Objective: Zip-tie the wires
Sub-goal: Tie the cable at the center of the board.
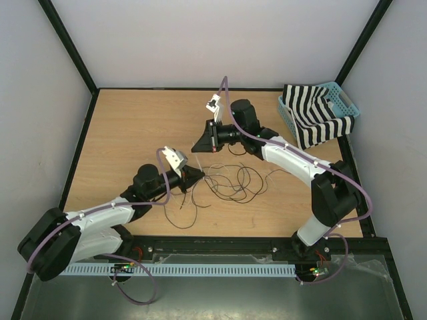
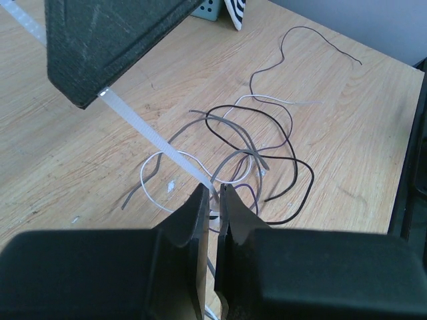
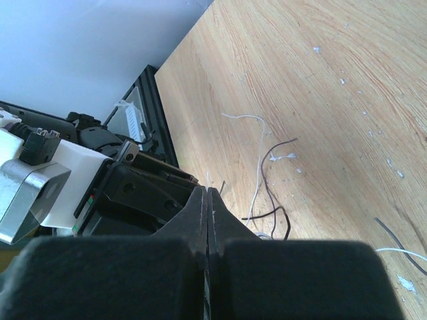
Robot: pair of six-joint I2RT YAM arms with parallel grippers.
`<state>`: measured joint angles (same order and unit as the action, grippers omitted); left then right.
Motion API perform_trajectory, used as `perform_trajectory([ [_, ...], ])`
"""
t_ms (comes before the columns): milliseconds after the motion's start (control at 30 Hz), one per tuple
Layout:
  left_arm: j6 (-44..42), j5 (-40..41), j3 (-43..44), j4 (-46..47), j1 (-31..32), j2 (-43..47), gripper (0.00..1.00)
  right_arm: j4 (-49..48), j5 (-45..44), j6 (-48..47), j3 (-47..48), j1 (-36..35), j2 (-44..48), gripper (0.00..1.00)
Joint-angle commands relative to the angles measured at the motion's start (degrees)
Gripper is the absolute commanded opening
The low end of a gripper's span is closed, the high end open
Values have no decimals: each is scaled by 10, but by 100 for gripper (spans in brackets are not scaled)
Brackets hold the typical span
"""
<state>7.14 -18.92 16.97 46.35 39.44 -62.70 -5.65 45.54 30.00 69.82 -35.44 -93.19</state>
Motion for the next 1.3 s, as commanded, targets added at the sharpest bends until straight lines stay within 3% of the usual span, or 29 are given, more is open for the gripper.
perform_trajectory([
  [0,9,-27,-12,20,0,-17,10,-9,-4,4,39,2,-5,0],
  [1133,13,-33,-27,45,-14,-65,6,17,-11,1,110,15,-13,0],
  [1267,29,-31,-25,45,-24,-64,1,20,-15,-10,104,16,-7,0],
])
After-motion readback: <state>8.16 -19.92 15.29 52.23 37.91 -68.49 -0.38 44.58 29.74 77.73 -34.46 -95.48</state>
